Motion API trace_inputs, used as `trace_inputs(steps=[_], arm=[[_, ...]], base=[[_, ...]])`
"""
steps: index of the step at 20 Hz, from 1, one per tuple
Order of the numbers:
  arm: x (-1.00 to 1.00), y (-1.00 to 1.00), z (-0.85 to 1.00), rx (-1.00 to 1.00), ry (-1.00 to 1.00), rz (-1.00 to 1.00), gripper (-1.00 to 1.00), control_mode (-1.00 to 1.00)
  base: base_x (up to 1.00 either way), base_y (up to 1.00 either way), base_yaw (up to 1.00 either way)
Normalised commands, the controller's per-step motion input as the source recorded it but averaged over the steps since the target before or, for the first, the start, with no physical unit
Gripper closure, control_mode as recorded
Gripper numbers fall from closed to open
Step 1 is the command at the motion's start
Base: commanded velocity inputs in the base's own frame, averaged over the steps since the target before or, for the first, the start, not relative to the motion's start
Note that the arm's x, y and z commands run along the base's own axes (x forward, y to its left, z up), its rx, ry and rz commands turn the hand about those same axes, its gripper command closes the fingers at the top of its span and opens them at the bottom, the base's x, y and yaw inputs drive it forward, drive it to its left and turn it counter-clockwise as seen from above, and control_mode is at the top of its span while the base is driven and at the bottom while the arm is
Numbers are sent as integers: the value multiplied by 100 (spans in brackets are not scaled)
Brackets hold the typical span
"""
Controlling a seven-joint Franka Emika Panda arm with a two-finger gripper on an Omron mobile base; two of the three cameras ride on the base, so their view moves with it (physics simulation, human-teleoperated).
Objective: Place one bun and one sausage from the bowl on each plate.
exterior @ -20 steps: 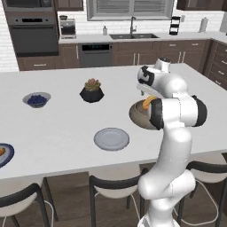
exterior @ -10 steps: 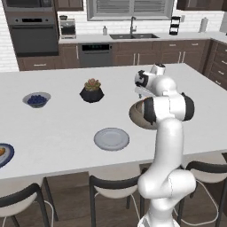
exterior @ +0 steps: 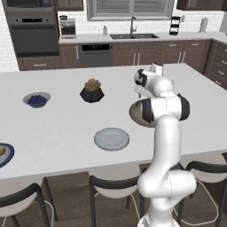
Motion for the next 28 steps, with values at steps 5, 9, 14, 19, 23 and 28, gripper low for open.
trace_inputs(steps=[5, 9, 14, 19, 23, 28], arm=[[-17, 0, -55, -4, 0, 0, 100, -100], [-39, 0, -32, 0, -9, 0, 100, -100], [-36, 1, -11, 1, -11, -2, 100, -100], [-4, 72, 71, 0, -9, -8, 100, -100], [-24, 92, 59, 0, -5, -1, 100, -100], [-77, 90, 8, 0, 2, 1, 100, -100]], base=[[0, 0, 0], [0, 0, 0], [0, 0, 0], [0, 0, 0], [0, 0, 0], [0, 0, 0]])
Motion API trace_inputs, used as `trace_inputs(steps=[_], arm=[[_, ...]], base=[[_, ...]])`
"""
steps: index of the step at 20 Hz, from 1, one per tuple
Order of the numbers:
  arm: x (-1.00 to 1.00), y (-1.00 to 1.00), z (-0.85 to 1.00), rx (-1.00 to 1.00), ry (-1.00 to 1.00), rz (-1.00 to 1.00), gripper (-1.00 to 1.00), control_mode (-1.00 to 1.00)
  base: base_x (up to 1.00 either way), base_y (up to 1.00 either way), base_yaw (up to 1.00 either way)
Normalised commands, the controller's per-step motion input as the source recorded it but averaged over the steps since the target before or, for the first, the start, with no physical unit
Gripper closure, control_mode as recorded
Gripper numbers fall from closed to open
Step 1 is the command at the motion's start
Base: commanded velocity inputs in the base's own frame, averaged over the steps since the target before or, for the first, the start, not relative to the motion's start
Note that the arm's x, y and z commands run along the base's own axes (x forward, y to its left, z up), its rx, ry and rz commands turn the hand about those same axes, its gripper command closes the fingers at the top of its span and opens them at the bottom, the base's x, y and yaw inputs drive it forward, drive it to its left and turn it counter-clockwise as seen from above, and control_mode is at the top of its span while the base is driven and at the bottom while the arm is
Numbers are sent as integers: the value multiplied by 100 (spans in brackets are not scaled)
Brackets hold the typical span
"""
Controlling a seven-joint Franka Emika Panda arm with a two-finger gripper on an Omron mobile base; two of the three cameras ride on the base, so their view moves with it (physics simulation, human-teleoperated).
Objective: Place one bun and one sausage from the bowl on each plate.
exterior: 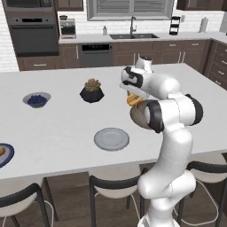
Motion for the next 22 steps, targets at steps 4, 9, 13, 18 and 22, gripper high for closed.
trace_inputs(steps=[4, 9, 13, 18, 22], arm=[[-99, 61, 0, 0, 1, 4, 100, -100], [-84, 66, -14, -3, 5, 2, 100, -100], [-78, 67, -32, -6, 6, 3, 100, -100], [-56, 49, -42, -8, 6, 6, 100, -100], [0, 37, -47, -5, 10, 4, 100, -100]], base=[[0, 0, 0], [0, 0, 0], [0, 0, 0], [0, 0, 0], [0, 0, 0]])
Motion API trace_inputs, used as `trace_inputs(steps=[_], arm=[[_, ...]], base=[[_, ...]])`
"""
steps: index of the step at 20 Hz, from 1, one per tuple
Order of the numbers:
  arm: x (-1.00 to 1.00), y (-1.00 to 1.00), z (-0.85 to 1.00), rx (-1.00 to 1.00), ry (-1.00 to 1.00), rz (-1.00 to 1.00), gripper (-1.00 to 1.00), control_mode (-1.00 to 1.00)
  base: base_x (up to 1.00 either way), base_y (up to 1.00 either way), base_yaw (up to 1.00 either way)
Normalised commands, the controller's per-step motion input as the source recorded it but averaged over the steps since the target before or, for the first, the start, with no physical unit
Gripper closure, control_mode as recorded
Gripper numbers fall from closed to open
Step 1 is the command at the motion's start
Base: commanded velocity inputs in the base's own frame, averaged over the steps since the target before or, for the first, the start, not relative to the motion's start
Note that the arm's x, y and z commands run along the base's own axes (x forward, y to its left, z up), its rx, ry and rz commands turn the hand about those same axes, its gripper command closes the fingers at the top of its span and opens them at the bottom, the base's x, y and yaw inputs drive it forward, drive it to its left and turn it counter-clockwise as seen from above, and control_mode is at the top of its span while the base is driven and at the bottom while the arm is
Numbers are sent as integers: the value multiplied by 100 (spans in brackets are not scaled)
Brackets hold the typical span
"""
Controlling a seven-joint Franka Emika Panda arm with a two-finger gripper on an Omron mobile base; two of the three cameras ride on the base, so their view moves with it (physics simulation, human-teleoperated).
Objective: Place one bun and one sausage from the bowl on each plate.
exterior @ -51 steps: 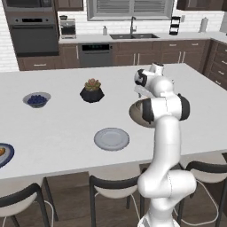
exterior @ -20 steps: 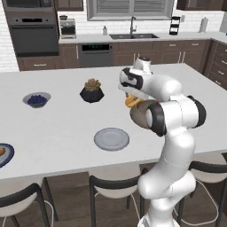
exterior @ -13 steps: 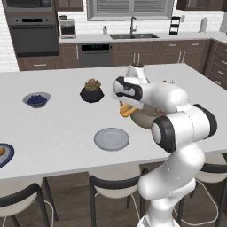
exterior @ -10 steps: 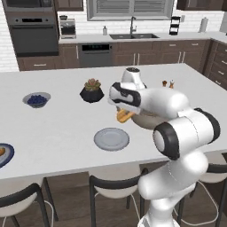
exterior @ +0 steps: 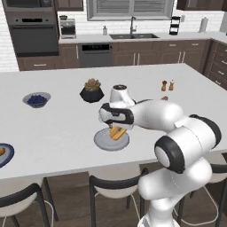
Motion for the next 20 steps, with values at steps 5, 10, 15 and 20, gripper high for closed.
trace_inputs(steps=[5, 10, 15, 20], arm=[[5, 36, -31, -1, 11, 1, 100, -100], [4, 11, -28, 0, 4, 1, 100, -100], [31, 0, -26, 0, 0, 5, 100, -100], [26, 0, -24, 0, 0, 5, 100, -100]], base=[[0, 0, 0], [0, 0, 0], [0, 0, 0], [0, 0, 0]])
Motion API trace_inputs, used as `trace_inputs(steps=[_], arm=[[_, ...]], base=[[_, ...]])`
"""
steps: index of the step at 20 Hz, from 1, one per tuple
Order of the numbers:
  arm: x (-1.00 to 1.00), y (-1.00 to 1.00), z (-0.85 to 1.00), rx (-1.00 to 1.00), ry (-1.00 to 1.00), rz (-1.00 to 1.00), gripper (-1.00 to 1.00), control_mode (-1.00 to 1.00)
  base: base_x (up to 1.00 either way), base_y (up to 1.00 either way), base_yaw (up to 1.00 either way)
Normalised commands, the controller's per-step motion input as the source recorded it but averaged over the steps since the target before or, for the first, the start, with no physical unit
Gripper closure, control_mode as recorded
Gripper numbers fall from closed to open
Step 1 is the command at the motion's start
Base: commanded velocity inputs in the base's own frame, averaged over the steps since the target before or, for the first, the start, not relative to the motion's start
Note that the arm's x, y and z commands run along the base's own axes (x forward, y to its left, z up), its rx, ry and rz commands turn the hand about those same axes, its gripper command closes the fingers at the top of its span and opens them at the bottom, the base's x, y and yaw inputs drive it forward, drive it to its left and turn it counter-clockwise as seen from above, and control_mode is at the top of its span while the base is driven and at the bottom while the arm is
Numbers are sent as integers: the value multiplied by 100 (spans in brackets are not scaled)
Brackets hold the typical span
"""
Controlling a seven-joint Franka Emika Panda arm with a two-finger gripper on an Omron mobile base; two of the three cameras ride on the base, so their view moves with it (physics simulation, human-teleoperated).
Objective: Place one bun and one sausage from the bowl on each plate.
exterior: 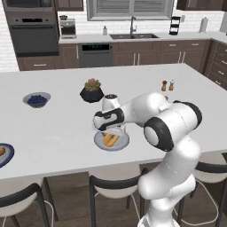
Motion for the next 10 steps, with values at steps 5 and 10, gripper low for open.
trace_inputs(steps=[5, 10], arm=[[26, 0, -31, 0, 0, 6, 100, -100], [-4, -12, -13, 0, -9, 6, -100, -100]], base=[[0, 0, 0], [0, 0, 0]])
